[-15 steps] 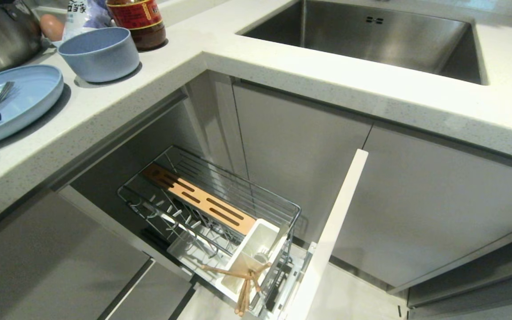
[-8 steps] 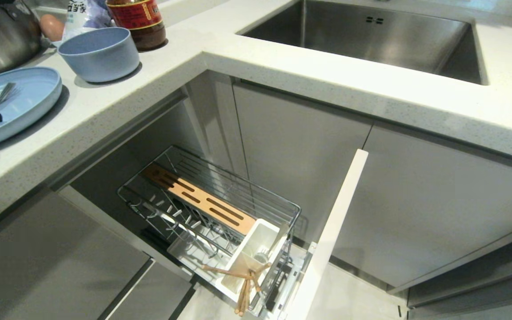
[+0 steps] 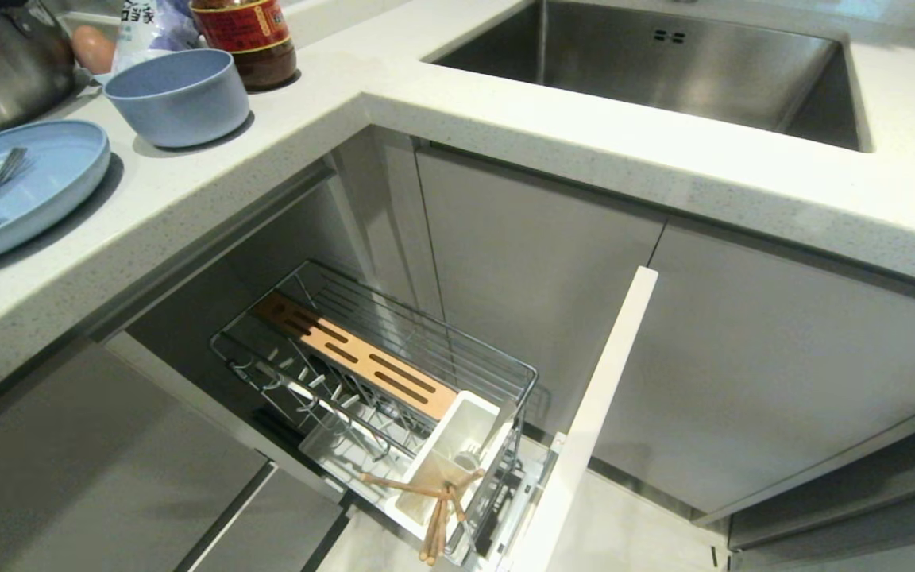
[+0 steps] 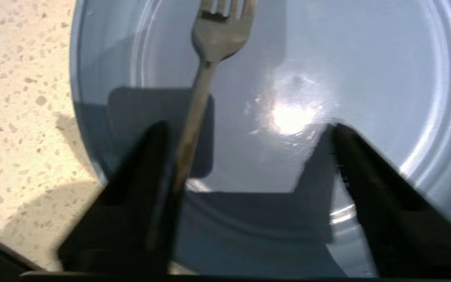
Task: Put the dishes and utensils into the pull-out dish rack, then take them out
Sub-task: Pick up the fork and place it in the cupboard
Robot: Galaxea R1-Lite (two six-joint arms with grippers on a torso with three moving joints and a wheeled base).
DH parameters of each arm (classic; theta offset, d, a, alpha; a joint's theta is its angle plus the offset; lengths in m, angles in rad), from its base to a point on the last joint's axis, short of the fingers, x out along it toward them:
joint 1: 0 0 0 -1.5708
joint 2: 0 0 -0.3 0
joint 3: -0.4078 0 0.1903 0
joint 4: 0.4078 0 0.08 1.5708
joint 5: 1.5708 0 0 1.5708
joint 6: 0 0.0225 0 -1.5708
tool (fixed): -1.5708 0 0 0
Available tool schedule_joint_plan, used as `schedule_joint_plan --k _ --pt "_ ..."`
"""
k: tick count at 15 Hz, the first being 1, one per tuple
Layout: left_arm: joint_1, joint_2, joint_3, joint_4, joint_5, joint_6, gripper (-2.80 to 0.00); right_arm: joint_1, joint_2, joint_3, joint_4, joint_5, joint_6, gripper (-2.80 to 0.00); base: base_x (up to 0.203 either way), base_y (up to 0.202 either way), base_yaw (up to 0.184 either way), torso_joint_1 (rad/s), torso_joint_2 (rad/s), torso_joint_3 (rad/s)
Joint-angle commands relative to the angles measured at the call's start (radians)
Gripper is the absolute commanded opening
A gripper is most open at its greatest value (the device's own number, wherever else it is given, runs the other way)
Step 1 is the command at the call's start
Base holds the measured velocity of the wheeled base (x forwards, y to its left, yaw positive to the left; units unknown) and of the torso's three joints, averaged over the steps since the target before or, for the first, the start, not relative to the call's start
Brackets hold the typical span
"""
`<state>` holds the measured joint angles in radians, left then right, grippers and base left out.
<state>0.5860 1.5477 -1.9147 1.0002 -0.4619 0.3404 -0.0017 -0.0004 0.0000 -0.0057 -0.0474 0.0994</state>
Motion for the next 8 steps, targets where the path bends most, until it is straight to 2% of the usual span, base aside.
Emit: schedule_joint_plan --k 1,8 --pt "0.000 0.003 0.002 0.008 -0.001 0.002 -2.80 0.000 -0.004 0.000 0.000 0.000 0.000 -2.80 0.000 0.000 0.000 0.000 0.00 0.000" --pt "0.000 0.003 0.002 0.008 -0.001 0.002 -2.80 0.000 -0.004 0.000 0.000 0.000 0.000 -2.80 0.000 0.000 0.000 0.000 0.00 0.000"
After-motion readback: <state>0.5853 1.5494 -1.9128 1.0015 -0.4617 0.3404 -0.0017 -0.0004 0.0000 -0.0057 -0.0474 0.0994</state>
